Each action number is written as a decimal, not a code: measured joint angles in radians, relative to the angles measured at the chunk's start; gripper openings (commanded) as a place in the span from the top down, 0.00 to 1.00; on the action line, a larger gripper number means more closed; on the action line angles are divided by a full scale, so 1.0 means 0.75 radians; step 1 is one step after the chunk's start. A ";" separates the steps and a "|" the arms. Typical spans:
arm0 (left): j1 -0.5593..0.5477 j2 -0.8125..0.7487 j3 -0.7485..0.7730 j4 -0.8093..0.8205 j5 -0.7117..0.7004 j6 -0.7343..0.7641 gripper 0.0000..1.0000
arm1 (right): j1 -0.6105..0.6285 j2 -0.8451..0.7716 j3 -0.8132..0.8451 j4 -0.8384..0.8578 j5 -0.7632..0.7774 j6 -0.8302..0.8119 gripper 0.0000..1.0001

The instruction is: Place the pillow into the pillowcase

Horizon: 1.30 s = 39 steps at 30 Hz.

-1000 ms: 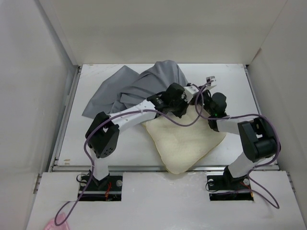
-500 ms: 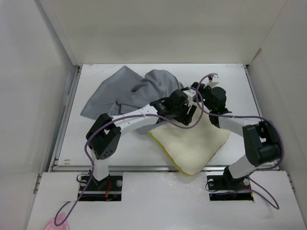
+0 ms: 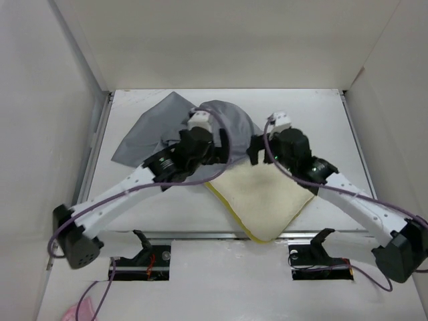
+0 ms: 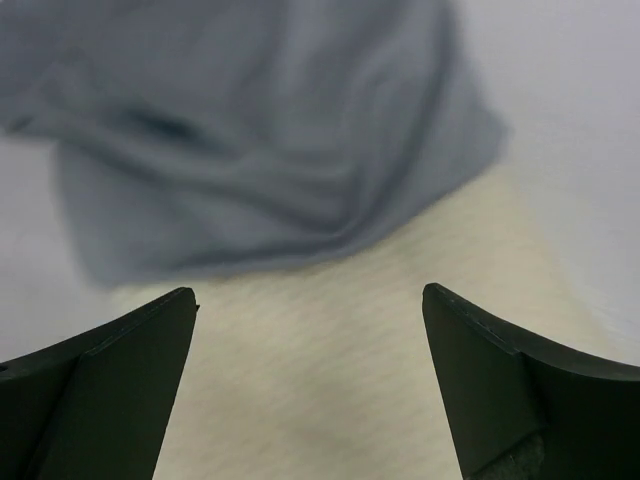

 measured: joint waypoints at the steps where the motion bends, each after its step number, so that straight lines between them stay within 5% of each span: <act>1: 0.019 -0.093 -0.083 0.001 -0.027 -0.064 0.00 | 0.113 -0.022 -0.008 -0.033 0.000 -0.020 0.00; 6: 0.081 -0.406 -0.471 -0.084 -0.075 -0.316 0.00 | 0.473 0.022 -0.057 -0.128 -0.041 -0.091 0.00; 12: 0.081 -0.520 -0.698 -0.144 -0.056 -0.492 0.00 | 0.627 0.389 -0.055 -0.135 0.008 -0.144 0.00; 13: 0.081 -0.531 -0.712 -0.143 -0.054 -0.509 0.00 | 0.632 0.448 -0.042 -0.147 0.039 -0.139 0.06; 14: 0.081 -0.537 -0.720 -0.142 -0.054 -0.521 0.00 | 0.634 0.505 -0.017 -0.159 0.076 -0.131 0.32; 16: 0.081 -0.548 -0.740 -0.122 -0.055 -0.542 0.00 | 0.635 0.601 0.057 -0.194 0.176 -0.103 0.99; 21: 0.081 -0.497 -0.779 -0.045 -0.055 -0.545 0.00 | 0.635 0.600 0.107 -0.214 0.330 -0.007 1.00; 30: 0.127 -0.180 -0.766 0.170 -0.061 -0.420 0.00 | 0.629 0.343 0.108 -0.226 0.360 -0.033 1.00; 39: 0.243 0.060 -0.704 0.322 -0.142 -0.324 0.02 | 0.629 0.347 0.180 -0.264 0.374 -0.058 1.00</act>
